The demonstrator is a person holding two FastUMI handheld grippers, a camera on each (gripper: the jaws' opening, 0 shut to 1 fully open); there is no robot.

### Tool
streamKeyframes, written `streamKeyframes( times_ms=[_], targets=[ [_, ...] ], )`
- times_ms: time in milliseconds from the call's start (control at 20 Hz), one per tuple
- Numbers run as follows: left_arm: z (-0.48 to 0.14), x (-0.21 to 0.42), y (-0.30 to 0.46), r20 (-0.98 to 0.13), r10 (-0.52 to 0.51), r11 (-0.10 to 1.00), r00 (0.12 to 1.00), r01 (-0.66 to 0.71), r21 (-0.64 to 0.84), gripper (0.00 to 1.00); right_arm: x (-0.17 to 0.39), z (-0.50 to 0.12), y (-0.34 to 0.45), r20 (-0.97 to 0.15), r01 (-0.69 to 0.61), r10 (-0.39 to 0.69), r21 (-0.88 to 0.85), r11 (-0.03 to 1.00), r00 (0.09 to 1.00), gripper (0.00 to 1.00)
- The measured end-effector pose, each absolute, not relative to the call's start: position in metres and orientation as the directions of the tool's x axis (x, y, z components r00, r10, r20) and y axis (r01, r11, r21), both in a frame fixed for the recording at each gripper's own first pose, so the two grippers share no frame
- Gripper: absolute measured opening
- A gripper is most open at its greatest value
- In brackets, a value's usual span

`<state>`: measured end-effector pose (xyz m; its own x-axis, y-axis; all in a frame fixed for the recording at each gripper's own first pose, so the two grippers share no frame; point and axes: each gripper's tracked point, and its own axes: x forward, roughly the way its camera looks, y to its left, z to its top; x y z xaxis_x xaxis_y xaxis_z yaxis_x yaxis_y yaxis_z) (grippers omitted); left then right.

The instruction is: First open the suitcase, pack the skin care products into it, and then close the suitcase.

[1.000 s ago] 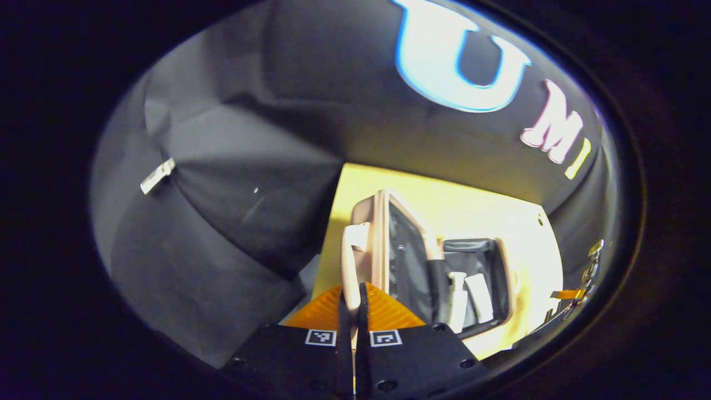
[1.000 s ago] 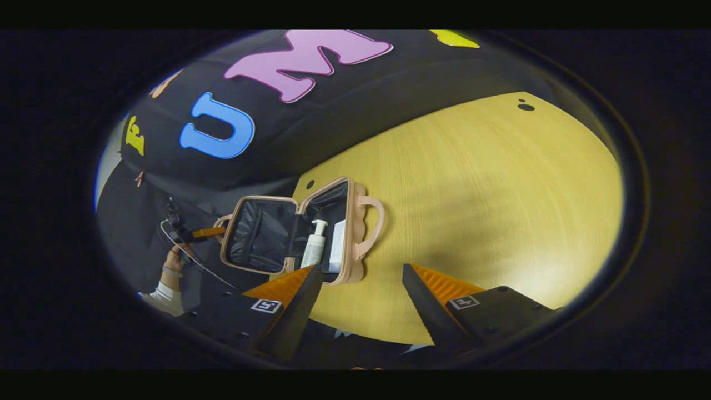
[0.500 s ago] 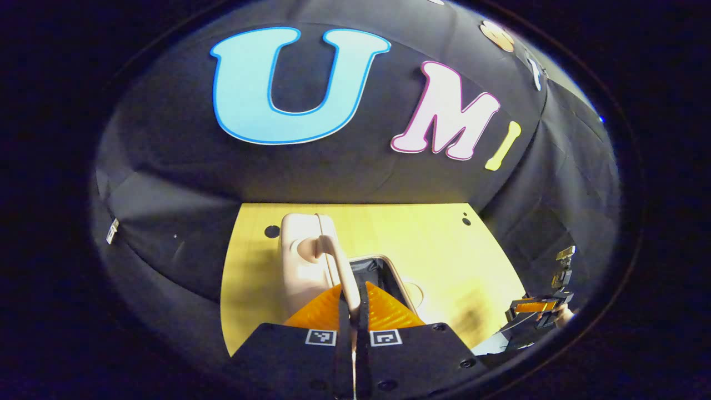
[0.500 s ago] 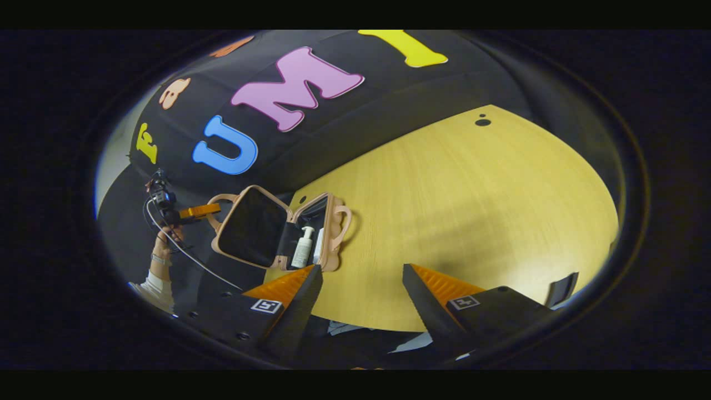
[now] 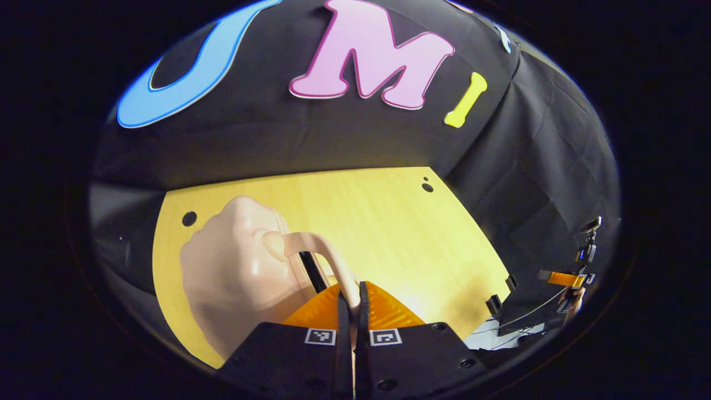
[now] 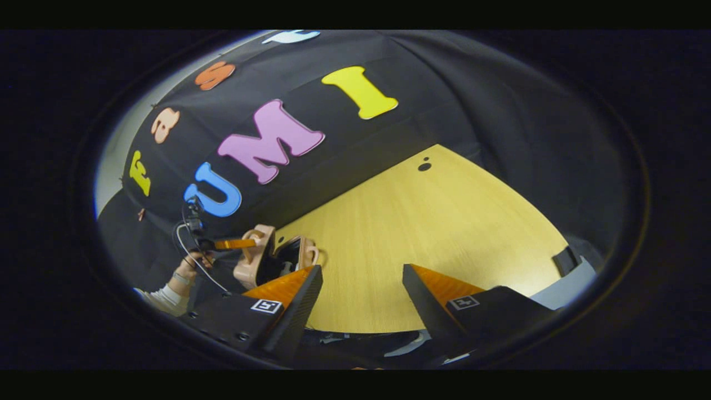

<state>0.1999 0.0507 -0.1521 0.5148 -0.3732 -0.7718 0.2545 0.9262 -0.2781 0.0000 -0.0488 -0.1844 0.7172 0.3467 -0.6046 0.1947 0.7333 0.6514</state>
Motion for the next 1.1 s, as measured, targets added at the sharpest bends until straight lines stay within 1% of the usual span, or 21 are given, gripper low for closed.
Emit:
streamKeyframes(
  times_ms=[150, 350, 500, 550, 600, 650, 700, 750, 800, 850, 900, 950, 1000, 1050, 1100],
  targets=[
    [-0.201, 0.209, 0.022, -0.809, -0.380, 0.921, 0.449, 0.265, -0.286, 0.08, -0.018, -0.183, -0.074, -0.614, 0.231, 0.308, 0.641, 0.732, 0.727, 0.93],
    [-0.240, 0.208, 0.007, -0.856, -0.347, 0.927, 0.383, 0.276, -0.252, 0.09, -0.022, -0.183, -0.092, -0.613, 0.248, 0.275, 0.630, 0.736, 0.740, 0.92],
    [-0.257, 0.202, 0.003, -0.878, -0.330, 0.930, 0.347, 0.280, -0.238, 0.13, -0.028, -0.175, -0.108, -0.598, 0.270, 0.273, 0.661, 0.700, 0.754, 0.93],
    [-0.256, 0.190, 0.008, -0.886, -0.322, 0.931, 0.333, 0.284, -0.231, 0.14, -0.025, -0.176, -0.112, -0.601, 0.273, 0.268, 0.655, 0.704, 0.753, 0.93],
    [-0.257, 0.189, 0.008, -0.890, -0.309, 0.934, 0.334, 0.284, -0.218, 0.17, -0.026, -0.180, -0.116, -0.610, 0.269, 0.261, 0.638, 0.721, 0.748, 0.92],
    [-0.256, 0.193, 0.013, -0.891, -0.270, 0.945, 0.365, 0.280, -0.172, 0.20, -0.024, -0.183, -0.122, -0.620, 0.257, 0.255, 0.615, 0.746, 0.742, 1.00],
    [-0.256, 0.199, 0.016, -0.885, -0.238, 0.952, 0.401, 0.276, -0.131, 0.30, -0.020, -0.183, -0.125, -0.625, 0.237, 0.253, 0.592, 0.770, 0.738, 0.93],
    [-0.249, 0.202, 0.012, -0.875, -0.224, 0.957, 0.430, 0.266, -0.115, 0.54, -0.011, -0.181, -0.125, -0.628, 0.212, 0.256, 0.571, 0.793, 0.735, 0.80],
    [-0.238, 0.207, 0.010, -0.857, -0.198, 0.962, 0.475, 0.260, -0.078, 0.78, -0.001, -0.179, -0.124, -0.622, 0.180, 0.258, 0.551, 0.815, 0.739, 0.93],
    [-0.225, 0.207, 0.008, -0.833, -0.170, 0.966, 0.527, 0.257, -0.034, 0.88, 0.010, -0.176, -0.120, -0.613, 0.140, 0.266, 0.532, 0.835, 0.744, 0.80],
    [-0.202, 0.205, 0.004, -0.784, -0.155, 0.966, 0.601, 0.257, 0.005, 0.97, 0.027, -0.170, -0.116, -0.595, 0.084, 0.273, 0.501, 0.861, 0.756, 0.95],
    [-0.183, 0.202, -0.005, -0.745, -0.162, 0.968, 0.647, 0.251, 0.008, 0.96, 0.040, -0.164, -0.112, -0.575, 0.040, 0.277, 0.477, 0.878, 0.770, 0.84],
    [-0.163, 0.195, -0.019, -0.703, -0.171, 0.970, 0.691, 0.243, 0.003, 0.96, 0.051, -0.157, -0.106, -0.549, -0.002, 0.286, 0.459, 0.889, 0.785, 0.97],
    [-0.143, 0.188, -0.030, -0.657, -0.169, 0.974, 0.734, 0.228, 0.004, 0.96, 0.064, -0.148, -0.099, -0.517, -0.042, 0.300, 0.453, 0.891, 0.802, 0.87],
    [-0.124, 0.179, -0.038, -0.613, -0.170, 0.976, 0.771, 0.220, 0.005, 0.96, 0.071, -0.139, -0.095, -0.490, -0.073, 0.315, 0.450, 0.890, 0.813, 0.97]
  ],
)
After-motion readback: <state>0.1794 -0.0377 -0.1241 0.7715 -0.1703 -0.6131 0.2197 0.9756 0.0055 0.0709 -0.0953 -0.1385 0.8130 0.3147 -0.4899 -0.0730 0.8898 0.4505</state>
